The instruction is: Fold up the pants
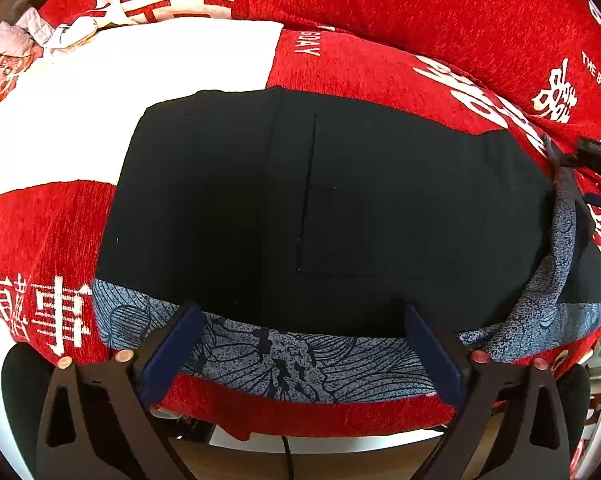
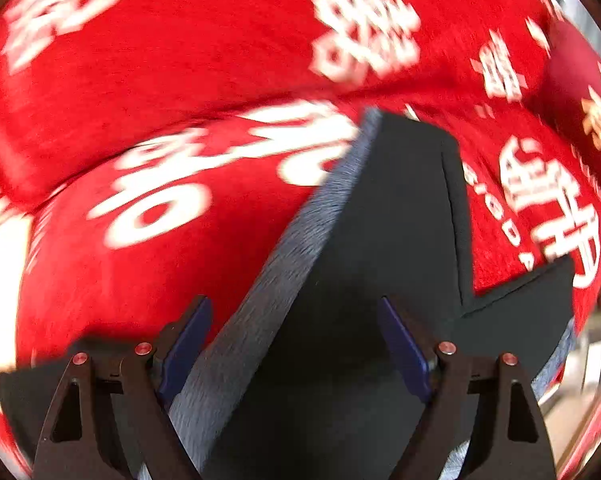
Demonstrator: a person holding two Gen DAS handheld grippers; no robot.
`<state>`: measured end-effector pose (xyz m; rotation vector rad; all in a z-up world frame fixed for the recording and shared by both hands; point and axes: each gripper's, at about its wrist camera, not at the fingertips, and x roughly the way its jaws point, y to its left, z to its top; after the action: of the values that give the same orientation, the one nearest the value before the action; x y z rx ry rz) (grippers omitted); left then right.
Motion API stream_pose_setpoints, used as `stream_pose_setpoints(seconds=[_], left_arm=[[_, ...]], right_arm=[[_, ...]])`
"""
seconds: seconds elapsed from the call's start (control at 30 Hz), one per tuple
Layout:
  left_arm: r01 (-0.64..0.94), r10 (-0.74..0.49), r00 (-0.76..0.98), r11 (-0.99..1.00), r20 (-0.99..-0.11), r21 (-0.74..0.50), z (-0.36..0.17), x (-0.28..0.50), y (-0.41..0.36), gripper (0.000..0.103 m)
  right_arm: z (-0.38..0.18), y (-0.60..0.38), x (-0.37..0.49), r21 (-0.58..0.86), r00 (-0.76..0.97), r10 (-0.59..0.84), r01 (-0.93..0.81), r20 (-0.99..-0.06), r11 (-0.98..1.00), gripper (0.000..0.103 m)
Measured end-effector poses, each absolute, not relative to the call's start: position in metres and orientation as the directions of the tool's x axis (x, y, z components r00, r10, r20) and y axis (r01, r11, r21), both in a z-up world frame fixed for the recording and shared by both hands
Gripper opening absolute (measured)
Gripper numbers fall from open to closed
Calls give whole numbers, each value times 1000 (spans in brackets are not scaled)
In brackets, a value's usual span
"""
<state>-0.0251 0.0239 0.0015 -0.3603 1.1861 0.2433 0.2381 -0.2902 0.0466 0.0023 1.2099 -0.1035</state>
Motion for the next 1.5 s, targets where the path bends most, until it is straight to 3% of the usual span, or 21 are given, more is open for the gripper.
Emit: stream_pose_setpoints(seconds=[0.1, 0.17, 0.23, 0.27, 0.3, 0.47, 0.63, 0.93, 1.03, 1.07, 1.1, 1.3, 1.5], left_arm=[[-369, -8, 355, 917, -935, -149, 0, -25, 25, 102], [-369, -8, 354, 917, -935, -148, -1, -22, 23, 102], [-369, -10, 355, 917, -935, -150, -1, -22, 23, 102], [-370, -11, 356, 917, -935, -151, -1, -21, 22, 102], [-369, -12, 355, 917, -935, -152, -1, -21, 22, 102], [-363, -14, 346, 920, -938, -148, 0, -20, 23, 102], [-329, -24, 356, 932, -934, -149, 12, -20, 16, 102], [-130, -27, 365, 988, -931, -80, 21, -2, -50, 102], [-95, -16, 325, 994, -945, -49, 10, 5, -65, 102], [-96, 5, 314, 995, -950, -26, 5, 7, -69, 102], [-92, 21, 316, 996, -949, -8, 3, 7, -71, 102], [-82, 75, 322, 995, -944, 51, 0, 7, -84, 102], [-90, 77, 317, 995, -945, 51, -1, 4, -85, 102]], right_arm=[[16, -288, 262, -109, 206, -128, 102, -970, 989, 88], [9, -284, 263, -153, 205, -162, 60, -965, 986, 88], [17, -284, 257, -152, 230, -159, 50, -960, 987, 50], [22, -286, 254, -155, 235, -162, 49, -958, 987, 19], [29, -293, 248, -87, 242, -97, 50, -966, 995, 7], [69, -342, 202, 47, 367, 0, 120, -930, 992, 6], [96, -403, 131, 107, 479, -2, 200, -878, 974, 6], [34, -453, 71, 103, 449, -13, 233, -893, 967, 9], [40, -439, 68, -40, 433, -100, 145, -896, 989, 44], [43, -438, 65, -63, 430, -112, 126, -896, 990, 64], [46, -437, 63, -73, 425, -115, 115, -898, 991, 75], [88, -408, 35, -176, 557, -117, -54, -822, 983, 78], [61, -308, 62, -481, 660, -146, -361, -737, 799, 81]])
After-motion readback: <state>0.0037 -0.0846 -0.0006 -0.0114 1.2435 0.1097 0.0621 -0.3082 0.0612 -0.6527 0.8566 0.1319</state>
